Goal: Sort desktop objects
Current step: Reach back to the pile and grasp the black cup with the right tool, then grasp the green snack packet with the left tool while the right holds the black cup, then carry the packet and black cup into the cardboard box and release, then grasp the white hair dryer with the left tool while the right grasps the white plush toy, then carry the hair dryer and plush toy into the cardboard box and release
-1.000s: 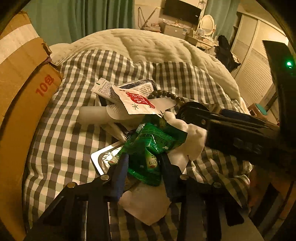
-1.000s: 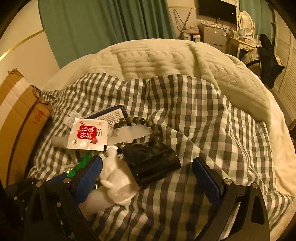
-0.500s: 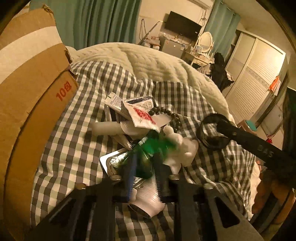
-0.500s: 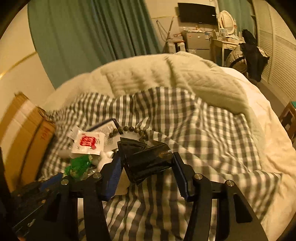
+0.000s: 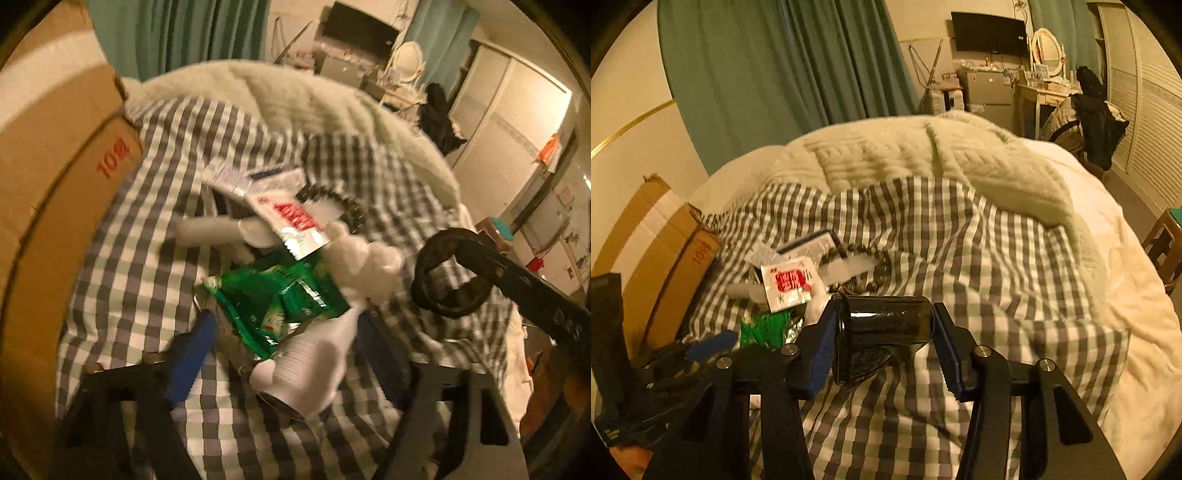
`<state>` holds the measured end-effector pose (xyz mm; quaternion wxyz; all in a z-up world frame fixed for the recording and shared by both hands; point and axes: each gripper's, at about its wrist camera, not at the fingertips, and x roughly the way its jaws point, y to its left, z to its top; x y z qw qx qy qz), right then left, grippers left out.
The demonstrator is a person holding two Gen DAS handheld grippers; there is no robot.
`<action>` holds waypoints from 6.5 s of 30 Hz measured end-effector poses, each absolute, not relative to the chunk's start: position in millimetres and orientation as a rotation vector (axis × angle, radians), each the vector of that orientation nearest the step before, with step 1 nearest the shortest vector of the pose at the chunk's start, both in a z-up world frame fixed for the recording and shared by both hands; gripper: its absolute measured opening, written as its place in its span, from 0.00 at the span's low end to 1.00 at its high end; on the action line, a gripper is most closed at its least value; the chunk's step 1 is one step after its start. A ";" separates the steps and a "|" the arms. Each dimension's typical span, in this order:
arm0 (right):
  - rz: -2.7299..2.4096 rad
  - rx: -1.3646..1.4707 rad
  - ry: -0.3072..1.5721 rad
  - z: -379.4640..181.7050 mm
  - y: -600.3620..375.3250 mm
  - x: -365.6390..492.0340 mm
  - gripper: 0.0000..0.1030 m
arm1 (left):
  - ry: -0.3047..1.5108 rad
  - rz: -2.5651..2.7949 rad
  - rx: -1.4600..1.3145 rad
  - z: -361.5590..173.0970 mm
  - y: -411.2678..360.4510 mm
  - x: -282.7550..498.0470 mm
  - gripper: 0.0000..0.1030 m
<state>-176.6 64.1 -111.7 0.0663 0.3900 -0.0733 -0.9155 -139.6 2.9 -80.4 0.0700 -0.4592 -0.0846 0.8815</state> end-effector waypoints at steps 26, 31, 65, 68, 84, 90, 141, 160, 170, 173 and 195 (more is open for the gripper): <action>-2.666 1.224 -0.213 -138.4 40.5 -165.6 0.21 | -0.385 2.699 -1.257 -70.1 -17.9 -131.6 0.13; -2.676 1.193 -0.212 -129.5 41.4 -160.5 0.21 | -0.307 2.722 -1.184 -57.3 -9.1 -125.8 0.12; -2.661 0.862 -0.121 -15.5 -5.6 -135.6 0.08 | -0.455 2.815 -0.701 95.3 -76.9 -68.8 0.11; -2.599 0.791 -0.068 14.4 -36.8 -133.4 0.08 | -0.487 2.875 -0.625 133.0 -116.8 -53.7 0.11; -2.356 0.789 0.090 21.5 -238.9 -185.2 0.30 | -0.415 3.085 -1.030 69.5 -253.6 -61.0 0.15; -2.457 0.699 0.187 22.4 -224.7 -171.3 0.60 | -0.380 3.080 -1.071 54.9 -237.3 -62.4 0.75; -2.685 1.161 -0.243 -141.6 33.9 -182.6 0.74 | -0.153 2.936 -1.300 -60.0 -30.1 -101.0 0.66; -2.653 1.279 -0.041 -162.2 0.8 -191.7 0.57 | -0.264 2.947 -1.332 -74.6 -42.6 -106.4 0.66; -2.685 1.125 -0.132 -124.2 12.2 -143.9 0.57 | -0.371 2.960 -1.186 -55.3 -51.8 -92.9 0.66; -2.685 1.098 -0.118 -113.0 8.5 -133.3 0.57 | -0.414 2.957 -1.128 -42.1 -57.2 -87.6 0.66; -2.430 0.762 0.100 28.9 -134.5 -125.0 0.57 | -0.567 3.299 -0.727 125.9 -194.4 -10.5 0.66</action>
